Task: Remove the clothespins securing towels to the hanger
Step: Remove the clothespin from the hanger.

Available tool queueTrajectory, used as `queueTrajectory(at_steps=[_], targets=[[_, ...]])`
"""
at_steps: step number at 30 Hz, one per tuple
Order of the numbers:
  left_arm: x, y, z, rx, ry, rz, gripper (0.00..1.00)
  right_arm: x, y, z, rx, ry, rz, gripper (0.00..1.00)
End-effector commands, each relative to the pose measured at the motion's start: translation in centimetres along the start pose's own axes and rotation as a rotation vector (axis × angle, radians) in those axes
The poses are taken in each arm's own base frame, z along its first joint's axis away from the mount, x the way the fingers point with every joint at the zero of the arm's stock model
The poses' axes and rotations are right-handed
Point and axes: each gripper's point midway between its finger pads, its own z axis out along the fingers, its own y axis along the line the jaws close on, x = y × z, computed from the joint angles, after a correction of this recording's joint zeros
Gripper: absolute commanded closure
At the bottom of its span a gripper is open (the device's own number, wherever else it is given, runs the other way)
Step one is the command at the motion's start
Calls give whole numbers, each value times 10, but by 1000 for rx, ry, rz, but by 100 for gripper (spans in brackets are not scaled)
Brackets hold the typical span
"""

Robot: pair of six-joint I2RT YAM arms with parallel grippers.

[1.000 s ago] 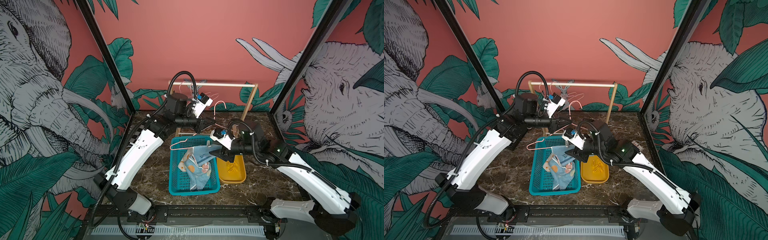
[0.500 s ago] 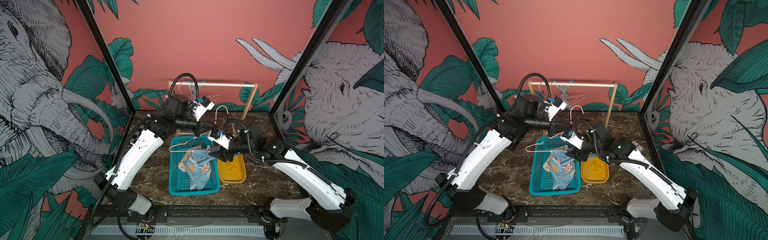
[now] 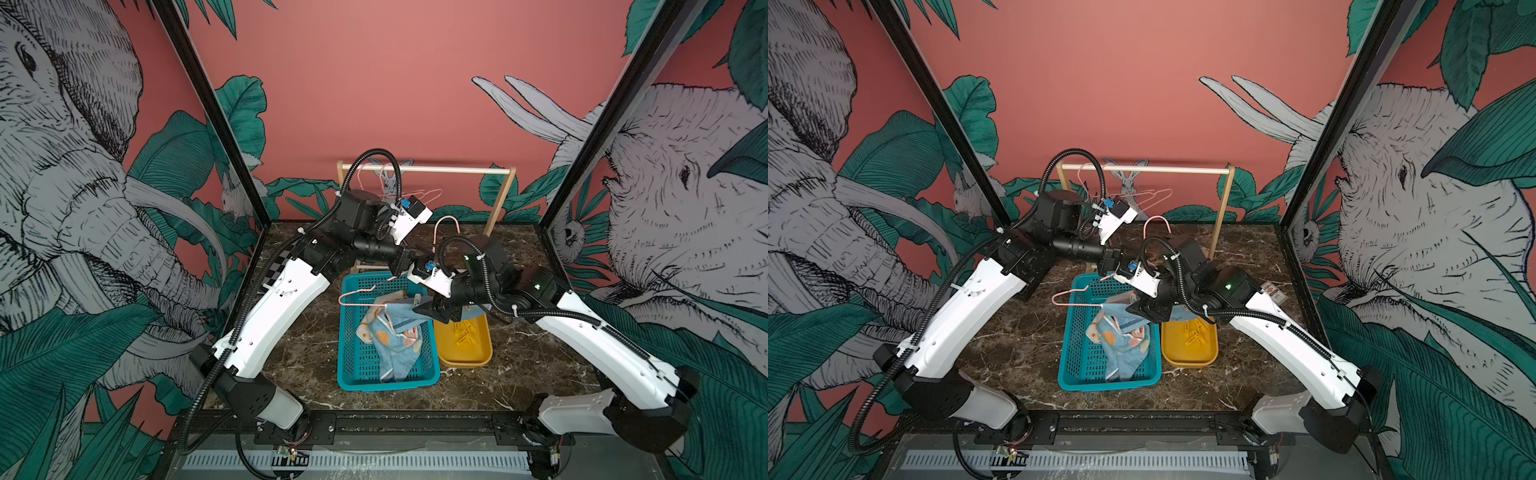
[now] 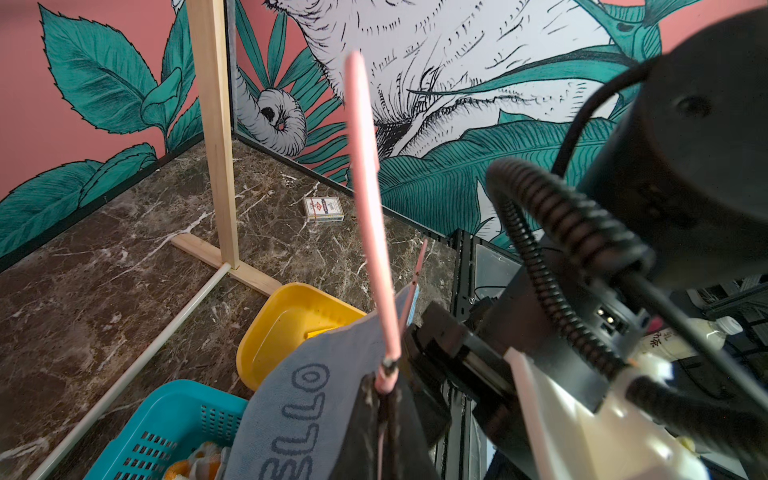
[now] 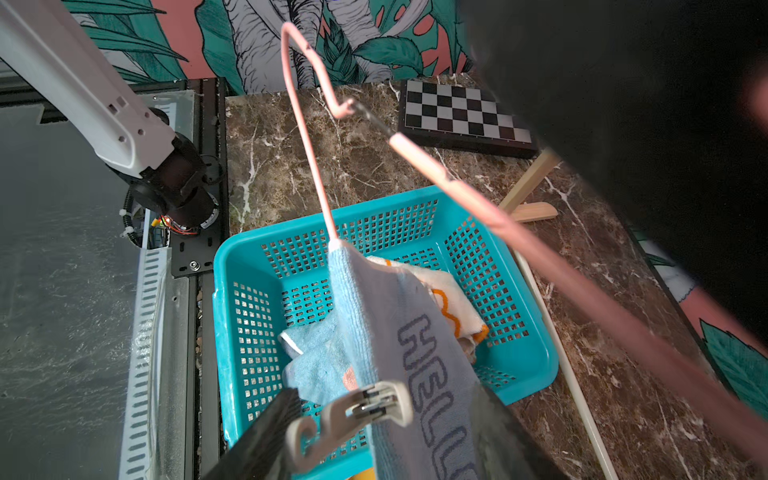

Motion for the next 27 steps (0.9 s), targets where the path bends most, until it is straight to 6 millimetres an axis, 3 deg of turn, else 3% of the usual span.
queueTrajectory(at_steps=[1, 27], targets=[[-14, -16, -8, 41, -35, 46, 100, -10, 6, -3, -28, -24, -32, 38], [-14, -14, -8, 28, -26, 51, 100, -13, 5, -3, -24, -49, -24, 71]])
